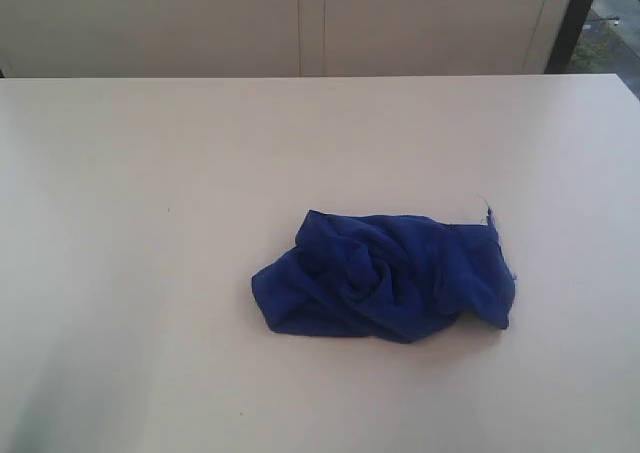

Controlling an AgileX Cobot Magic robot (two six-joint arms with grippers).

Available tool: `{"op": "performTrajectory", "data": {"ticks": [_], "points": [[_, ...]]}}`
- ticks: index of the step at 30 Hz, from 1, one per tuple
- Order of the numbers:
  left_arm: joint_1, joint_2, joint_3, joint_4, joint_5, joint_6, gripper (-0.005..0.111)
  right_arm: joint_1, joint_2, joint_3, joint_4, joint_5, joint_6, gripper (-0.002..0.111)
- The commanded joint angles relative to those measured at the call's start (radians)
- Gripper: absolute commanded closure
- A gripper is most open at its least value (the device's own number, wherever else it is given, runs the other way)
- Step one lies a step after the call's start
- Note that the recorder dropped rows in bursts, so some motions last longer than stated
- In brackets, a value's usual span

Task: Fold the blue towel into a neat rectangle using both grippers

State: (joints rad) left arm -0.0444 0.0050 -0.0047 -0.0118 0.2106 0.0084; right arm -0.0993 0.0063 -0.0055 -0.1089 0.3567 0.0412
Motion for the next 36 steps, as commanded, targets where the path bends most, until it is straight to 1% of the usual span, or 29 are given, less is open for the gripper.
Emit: {"op": "performTrajectory", "data": {"ticks": [1, 5, 8, 14, 15, 18, 28, 33, 36], "points": [[0.002, -0.005, 0.005, -0.005, 0.0, -0.008, 0.107, -0.003, -0.006, 0.006, 0.0, -0.013, 0.0, 0.108], [0.002, -0.005, 0.005, -0.005, 0.0, -0.008, 0.107, -0.003, -0.006, 0.006, 0.0, -0.044, 0.0, 0.108], [0.002, -0.005, 0.005, -0.005, 0.0, -0.008, 0.107, -0.003, -0.006, 0.006, 0.0, -0.108, 0.0, 0.108], [0.002, -0.005, 0.005, -0.005, 0.0, -0.008, 0.107, -0.003, -0.006, 0.006, 0.0, -0.372, 0.0, 0.108], [0.002, -0.005, 0.005, -0.005, 0.0, -0.008, 0.107, -0.003, -0.006, 0.006, 0.0, -0.388, 0.0, 0.108], [0.002, -0.005, 0.005, -0.005, 0.0, -0.008, 0.107, -0.003, -0.006, 0.006, 0.0, -0.395, 0.0, 0.108], [0.002, -0.005, 0.005, -0.005, 0.0, -0.008, 0.107, -0.003, -0.006, 0.006, 0.0, -0.52, -0.01, 0.108], [0.002, -0.005, 0.005, -0.005, 0.0, -0.008, 0.107, -0.003, -0.006, 0.006, 0.007, -0.497, -0.013, 0.108], [0.002, -0.005, 0.005, -0.005, 0.0, -0.008, 0.107, -0.003, -0.006, -0.022, 0.007, -0.402, -0.011, 0.108]]}}
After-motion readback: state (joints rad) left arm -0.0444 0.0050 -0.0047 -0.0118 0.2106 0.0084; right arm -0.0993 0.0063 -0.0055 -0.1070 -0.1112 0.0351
